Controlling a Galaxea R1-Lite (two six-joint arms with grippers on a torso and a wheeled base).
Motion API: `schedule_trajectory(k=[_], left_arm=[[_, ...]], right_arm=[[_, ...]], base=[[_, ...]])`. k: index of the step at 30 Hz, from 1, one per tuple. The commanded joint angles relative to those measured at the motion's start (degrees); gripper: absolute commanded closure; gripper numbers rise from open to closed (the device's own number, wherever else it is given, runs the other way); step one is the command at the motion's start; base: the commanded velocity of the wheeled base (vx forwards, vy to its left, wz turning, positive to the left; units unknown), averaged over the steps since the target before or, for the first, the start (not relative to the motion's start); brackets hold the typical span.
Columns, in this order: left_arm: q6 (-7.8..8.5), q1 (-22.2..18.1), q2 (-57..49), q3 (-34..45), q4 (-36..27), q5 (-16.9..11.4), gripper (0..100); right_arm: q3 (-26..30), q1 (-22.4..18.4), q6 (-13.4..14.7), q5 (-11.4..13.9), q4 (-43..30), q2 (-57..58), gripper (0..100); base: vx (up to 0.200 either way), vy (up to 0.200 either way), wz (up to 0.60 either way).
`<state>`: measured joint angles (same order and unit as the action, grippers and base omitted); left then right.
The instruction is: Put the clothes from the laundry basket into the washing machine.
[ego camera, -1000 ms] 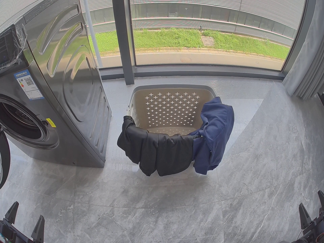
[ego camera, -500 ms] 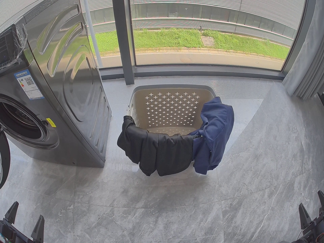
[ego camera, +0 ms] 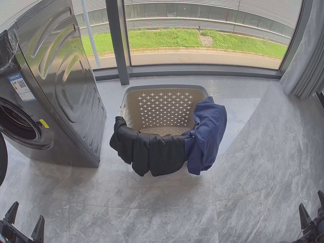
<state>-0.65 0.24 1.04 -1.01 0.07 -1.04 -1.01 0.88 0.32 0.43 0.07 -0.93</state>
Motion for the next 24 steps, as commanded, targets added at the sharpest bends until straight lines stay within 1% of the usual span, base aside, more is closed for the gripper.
schedule_trajectory(k=[1,7,22,24], left_arm=[[-0.06,0.02,-0.95,1.01,0.01,-0.02,0],[-0.06,0.02,-0.95,1.01,0.01,-0.02,0],[-0.06,0.02,-0.95,1.01,0.01,-0.02,0],[0.03,0.02,-0.95,1.01,0.01,-0.02,0]], right_arm=[[1.01,0.00,-0.05,0.01,0.01,0.75,0],[1.01,0.00,0.03,0.01,0.01,0.75,0],[1.01,0.00,0.03,0.01,0.01,0.75,0],[1.01,0.00,0.03,0.01,0.01,0.75,0]], base=[[0.000,0.000,0.00],[0.000,0.000,0.00],[0.200,0.000,0.00],[0.000,0.000,0.00]])
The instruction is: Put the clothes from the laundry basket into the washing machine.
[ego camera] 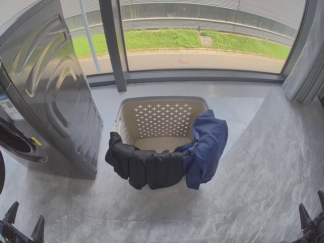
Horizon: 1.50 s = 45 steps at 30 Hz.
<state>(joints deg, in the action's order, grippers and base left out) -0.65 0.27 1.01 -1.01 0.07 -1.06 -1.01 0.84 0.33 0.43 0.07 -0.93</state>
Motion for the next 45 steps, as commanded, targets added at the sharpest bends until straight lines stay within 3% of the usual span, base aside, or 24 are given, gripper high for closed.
schedule_trajectory(k=[1,28,30,33,37,40,45], left_arm=[[0.03,0.00,-0.92,1.01,0.01,0.01,0],[-0.06,0.00,-0.92,1.01,0.01,-0.08,0],[0.03,0.00,-0.92,1.01,0.01,-0.08,0],[0.12,0.00,-0.92,1.01,0.01,-0.08,0],[0.03,0.00,-0.92,1.01,0.01,-0.08,0],[0.03,0.00,-0.92,1.01,0.01,-0.08,0],[0.03,0.00,-0.92,1.01,0.01,-0.08,0]], right_arm=[[1.01,0.04,0.02,0.01,0.01,0.75,0],[0.57,-0.05,0.11,-0.43,0.63,0.75,0],[-6.99,0.48,1.43,-0.60,2.30,0.14,0],[-11.73,1.62,6.61,0.28,-0.42,-9.36,0],[-10.94,3.82,10.57,3.88,-0.07,-23.68,0],[-11.12,4.52,9.87,4.06,1.77,-31.59,0],[-11.03,7.77,7.76,3.88,11.62,-47.15,0]], base=[[0.000,0.000,0.00],[0.000,0.000,0.00],[0.000,0.000,0.00],[0.000,0.000,0.00],[0.000,0.000,0.00],[0.000,0.000,0.00],[0.000,0.000,0.00]])
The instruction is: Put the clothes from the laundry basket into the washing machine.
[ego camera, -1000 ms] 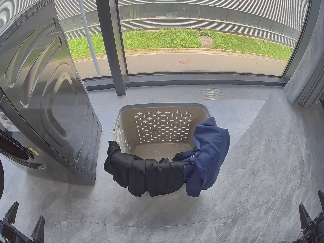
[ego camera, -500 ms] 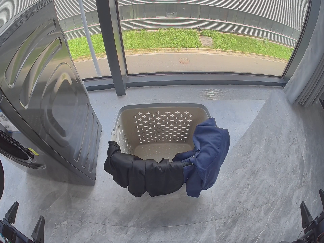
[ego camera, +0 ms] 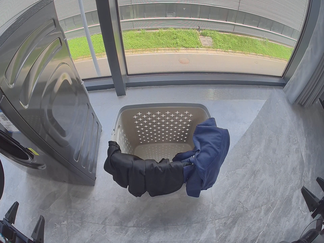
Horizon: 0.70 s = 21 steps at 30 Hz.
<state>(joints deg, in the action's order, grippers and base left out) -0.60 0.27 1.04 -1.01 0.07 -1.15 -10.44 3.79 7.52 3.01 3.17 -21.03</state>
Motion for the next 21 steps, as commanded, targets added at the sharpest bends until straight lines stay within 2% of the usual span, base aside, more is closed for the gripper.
schedule_trajectory(k=[1,7,11,21], left_arm=[[-0.02,0.00,-0.95,1.01,0.01,0.00,0],[-0.02,0.00,-0.95,1.01,0.01,0.00,0],[-0.02,0.00,-0.95,1.01,0.01,0.00,0],[-0.02,0.00,-0.95,1.01,0.01,0.00,0]], right_arm=[[-1.61,5.79,0.56,1.30,9.66,-28.98,0],[-3.10,11.24,1.00,0.77,13.97,-39.26,0],[-5.12,11.94,2.32,0.86,17.13,-46.91,0],[-6.53,13.52,2.67,0.59,27.77,-60.27,0]], base=[[0.000,0.000,0.00],[0.000,0.000,0.00],[0.000,0.000,0.00],[0.000,0.000,0.00]])
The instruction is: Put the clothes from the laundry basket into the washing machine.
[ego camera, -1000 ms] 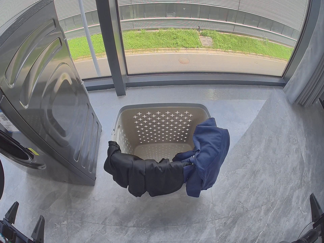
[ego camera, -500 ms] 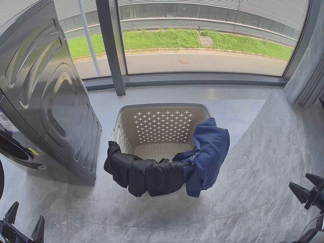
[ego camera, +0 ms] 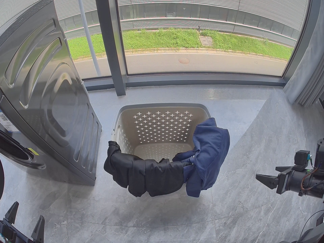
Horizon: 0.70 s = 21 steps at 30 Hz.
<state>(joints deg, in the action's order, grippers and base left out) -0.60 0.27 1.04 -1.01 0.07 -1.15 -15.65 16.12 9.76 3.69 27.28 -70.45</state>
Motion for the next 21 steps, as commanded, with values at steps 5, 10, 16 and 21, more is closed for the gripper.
schedule_trajectory(k=[5,10,16,21], left_arm=[[-0.02,0.00,-0.95,1.01,0.01,0.00,0],[-0.02,0.00,-0.95,1.01,0.01,0.00,0],[-0.02,0.00,-0.95,1.01,0.01,0.00,0],[-0.02,0.00,-0.95,1.01,0.01,0.00,0]], right_arm=[[-2.19,1.29,0.34,-1.23,7.35,-16.12,0],[-3.77,2.60,1.84,-1.85,9.54,-20.87,0],[-6.41,5.24,3.16,-1.85,9.54,-25.26,0],[-8.08,6.47,3.24,-3.17,9.54,-28.34,0]], base=[[0.000,0.000,0.00],[0.000,0.000,0.00],[0.000,0.000,0.00],[0.000,0.000,0.00]])
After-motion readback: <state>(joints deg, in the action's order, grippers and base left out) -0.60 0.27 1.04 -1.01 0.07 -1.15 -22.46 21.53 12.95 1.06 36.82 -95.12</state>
